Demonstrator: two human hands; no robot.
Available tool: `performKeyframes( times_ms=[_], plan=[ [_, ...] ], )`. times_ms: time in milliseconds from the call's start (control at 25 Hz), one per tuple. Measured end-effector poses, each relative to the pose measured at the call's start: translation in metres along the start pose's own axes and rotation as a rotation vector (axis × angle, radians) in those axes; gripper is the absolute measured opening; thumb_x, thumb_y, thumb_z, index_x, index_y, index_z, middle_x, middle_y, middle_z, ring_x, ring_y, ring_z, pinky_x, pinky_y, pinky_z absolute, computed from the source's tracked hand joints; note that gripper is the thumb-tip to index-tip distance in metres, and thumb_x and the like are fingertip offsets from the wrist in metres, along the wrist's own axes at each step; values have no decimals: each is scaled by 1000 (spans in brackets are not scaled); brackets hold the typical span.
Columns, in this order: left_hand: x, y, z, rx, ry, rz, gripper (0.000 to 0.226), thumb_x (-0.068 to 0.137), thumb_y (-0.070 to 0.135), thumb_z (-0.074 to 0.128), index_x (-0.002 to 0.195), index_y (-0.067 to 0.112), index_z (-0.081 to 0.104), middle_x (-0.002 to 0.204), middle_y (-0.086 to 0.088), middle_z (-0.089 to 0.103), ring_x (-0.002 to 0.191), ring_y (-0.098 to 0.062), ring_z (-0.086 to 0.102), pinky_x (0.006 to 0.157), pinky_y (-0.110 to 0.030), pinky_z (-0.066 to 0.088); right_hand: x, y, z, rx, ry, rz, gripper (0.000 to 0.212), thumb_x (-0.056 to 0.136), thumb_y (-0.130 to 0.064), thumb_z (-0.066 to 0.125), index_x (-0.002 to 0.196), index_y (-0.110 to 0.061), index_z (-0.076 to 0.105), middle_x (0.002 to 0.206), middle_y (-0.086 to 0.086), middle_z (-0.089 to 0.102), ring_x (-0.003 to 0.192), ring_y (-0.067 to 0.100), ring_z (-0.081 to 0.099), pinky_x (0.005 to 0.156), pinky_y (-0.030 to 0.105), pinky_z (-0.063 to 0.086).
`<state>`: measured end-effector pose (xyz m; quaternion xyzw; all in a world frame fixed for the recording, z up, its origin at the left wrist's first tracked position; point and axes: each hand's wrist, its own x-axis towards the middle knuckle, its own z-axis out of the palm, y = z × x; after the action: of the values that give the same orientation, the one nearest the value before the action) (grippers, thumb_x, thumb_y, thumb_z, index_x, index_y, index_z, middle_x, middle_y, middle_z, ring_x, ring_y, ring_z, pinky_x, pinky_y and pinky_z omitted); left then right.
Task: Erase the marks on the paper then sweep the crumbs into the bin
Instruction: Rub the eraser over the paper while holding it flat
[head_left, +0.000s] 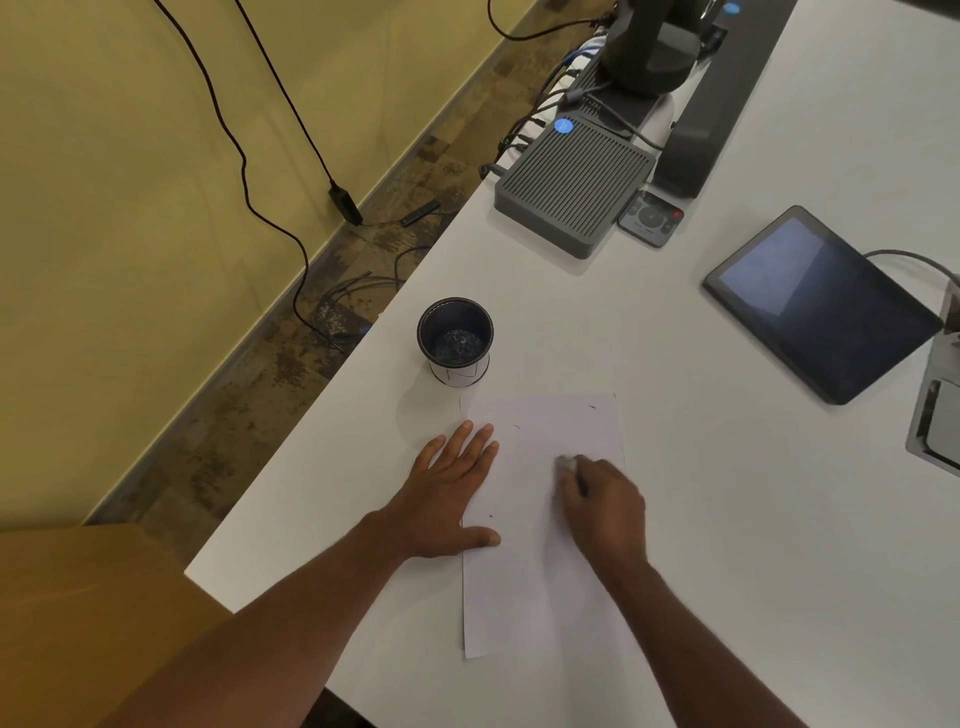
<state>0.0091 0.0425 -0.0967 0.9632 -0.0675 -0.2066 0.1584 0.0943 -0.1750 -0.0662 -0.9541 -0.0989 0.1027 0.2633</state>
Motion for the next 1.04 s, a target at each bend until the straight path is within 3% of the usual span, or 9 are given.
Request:
performKeyframes(
  times_ms=[120,240,360,520,680,720,880,960,1040],
  plan=[
    [-2,5,-2,-13,1,-31,102,91,66,51,161,17,-6,164,-1,-30,147,-18,-36,123,-45,-11,-16,-1,1,253,-76,76,30,94,-35,55,68,-22,56,62,-7,55,59,9,52,54,18,36],
    [-3,23,2,23,75,-31,87,95,46,50,161,16,2,165,-2,-25,149,-21,-32,124,-50,-7,-11,-7,-1,412,-70,199,18,94,-39,57,85,-28,68,78,-13,68,75,1,61,63,10,44],
    [-2,32,10,-13,25,-58,91,97,62,40,160,16,-6,165,-2,-27,149,-18,-32,124,-48,-6,-10,-9,-4,499,-76,201,21,93,-41,58,81,-28,69,74,-14,68,71,-1,61,63,7,43],
    [-2,27,17,-3,46,-54,96,94,70,38,161,16,-5,166,-3,-23,151,-18,-28,123,-47,-5,-17,5,-6,220,-25,49,33,94,-34,56,63,-20,54,58,-7,54,55,9,51,52,12,36],
    [-3,26,19,5,61,-34,95,94,70,37,161,15,-3,167,-4,-21,152,-20,-26,123,-48,-5,-44,0,17,3,-139,-382,18,92,-27,55,79,-17,64,66,-4,56,56,12,51,54,19,35],
    [-2,26,19,9,55,-34,96,94,71,37,161,15,-4,166,-4,-22,151,-20,-27,122,-48,-5,-31,7,14,-34,-111,-383,17,91,-27,56,80,-17,65,66,-2,57,58,16,54,54,20,36],
    [-2,25,19,15,60,-34,98,93,72,37,161,14,-3,166,-4,-22,151,-20,-27,122,-48,-5,20,20,-14,-109,123,-62,23,88,-18,65,66,-15,59,58,0,51,53,24,54,52,24,30],
    [-1,25,21,21,63,-34,97,93,72,37,161,14,-2,167,-5,-21,151,-20,-26,122,-48,-4,-1,2,0,-144,22,-149,21,87,-17,66,67,-15,60,59,2,54,52,23,55,51,23,30],
    [-2,23,22,26,69,-32,96,94,73,35,161,15,-3,167,-5,-21,152,-21,-25,122,-48,-4,-33,-5,18,-153,-74,-418,14,85,-17,68,72,-14,63,62,1,56,53,22,55,51,21,32]
  ],
)
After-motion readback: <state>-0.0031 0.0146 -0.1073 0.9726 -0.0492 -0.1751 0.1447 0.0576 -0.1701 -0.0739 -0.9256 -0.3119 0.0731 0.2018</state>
